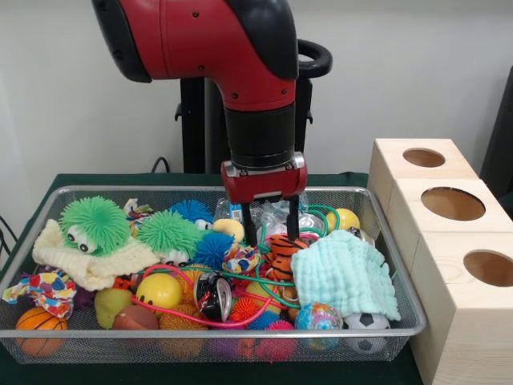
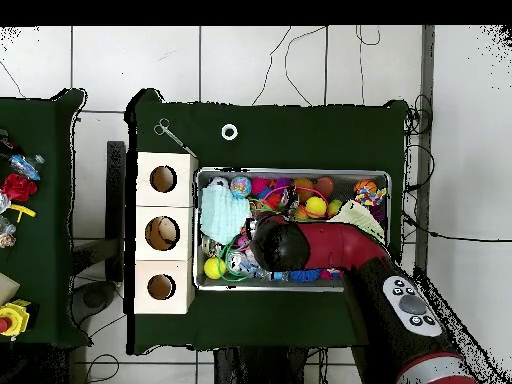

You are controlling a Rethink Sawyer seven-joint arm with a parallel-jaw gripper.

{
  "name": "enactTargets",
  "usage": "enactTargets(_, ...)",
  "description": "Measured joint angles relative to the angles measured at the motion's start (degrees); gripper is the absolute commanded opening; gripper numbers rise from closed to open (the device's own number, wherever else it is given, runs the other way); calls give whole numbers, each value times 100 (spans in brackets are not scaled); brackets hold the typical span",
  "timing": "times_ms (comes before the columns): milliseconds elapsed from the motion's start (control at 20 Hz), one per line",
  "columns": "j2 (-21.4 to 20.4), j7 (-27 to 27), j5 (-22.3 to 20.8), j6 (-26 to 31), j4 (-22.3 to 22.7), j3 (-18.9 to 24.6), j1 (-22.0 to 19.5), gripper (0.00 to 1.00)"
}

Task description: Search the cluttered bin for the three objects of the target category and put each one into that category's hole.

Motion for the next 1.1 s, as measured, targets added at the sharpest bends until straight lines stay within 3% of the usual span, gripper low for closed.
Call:
enactTargets(300,120,0,-65,0,272,294,-333,100)
enactTargets(1100,338,0,-559,-1,521,583,-432,100)
